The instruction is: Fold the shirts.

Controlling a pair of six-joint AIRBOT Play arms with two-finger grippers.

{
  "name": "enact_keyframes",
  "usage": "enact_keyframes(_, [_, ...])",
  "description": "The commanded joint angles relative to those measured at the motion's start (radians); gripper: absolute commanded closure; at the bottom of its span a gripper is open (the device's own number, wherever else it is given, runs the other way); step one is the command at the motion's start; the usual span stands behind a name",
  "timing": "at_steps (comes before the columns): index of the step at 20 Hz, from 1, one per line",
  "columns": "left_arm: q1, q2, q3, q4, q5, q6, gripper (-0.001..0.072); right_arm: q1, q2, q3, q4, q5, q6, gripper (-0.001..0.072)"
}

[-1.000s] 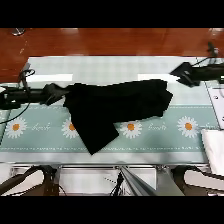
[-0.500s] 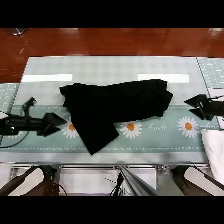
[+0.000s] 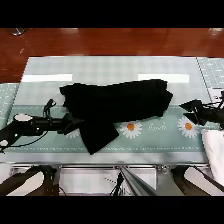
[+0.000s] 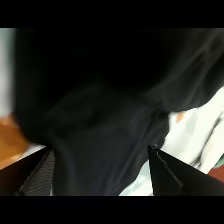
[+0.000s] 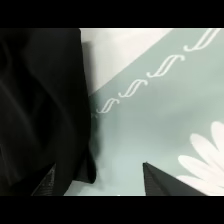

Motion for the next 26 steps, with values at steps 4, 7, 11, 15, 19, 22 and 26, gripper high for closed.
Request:
enact_keyframes(4, [-0.151, -0.091, 0.063, -0.085, 0.121, 0.027, 0.0572, 0.14, -0.043, 0.028, 0.005, -0.089, 0.014, 0.0093])
enact_keyframes(7, [-0.156, -0.094, 0.101, -0.084, 0.114, 0.027, 0.0688, 0.178, -0.155, 0.099, 0.005, -0.047, 0.04, 0.0093])
enact_keyframes(11, [-0.157, -0.093, 0.123, -0.082, 0.098, 0.023, 0.0688, 0.202, -0.285, 0.193, 0.017, 0.002, 0.053, 0.0093])
enact_keyframes(15, [-0.157, -0.093, 0.123, -0.082, 0.091, 0.023, 0.0688, 0.262, -0.376, 0.294, 0.012, 0.001, 0.066, 0.0093])
enact_keyframes(19, [-0.157, -0.093, 0.123, -0.082, 0.091, 0.022, 0.0687, 0.28, -0.459, 0.37, -0.032, 0.01, 0.138, 0.0157])
enact_keyframes(22, [-0.156, -0.093, 0.123, -0.082, 0.091, 0.023, 0.0688, 0.281, -0.467, 0.409, -0.032, 0.041, 0.073, 0.0685])
enact_keyframes(26, [-0.15, -0.079, 0.188, -0.082, 0.074, 0.023, 0.0688, 0.282, -0.46, 0.556, -0.032, 0.162, 0.052, 0.0687])
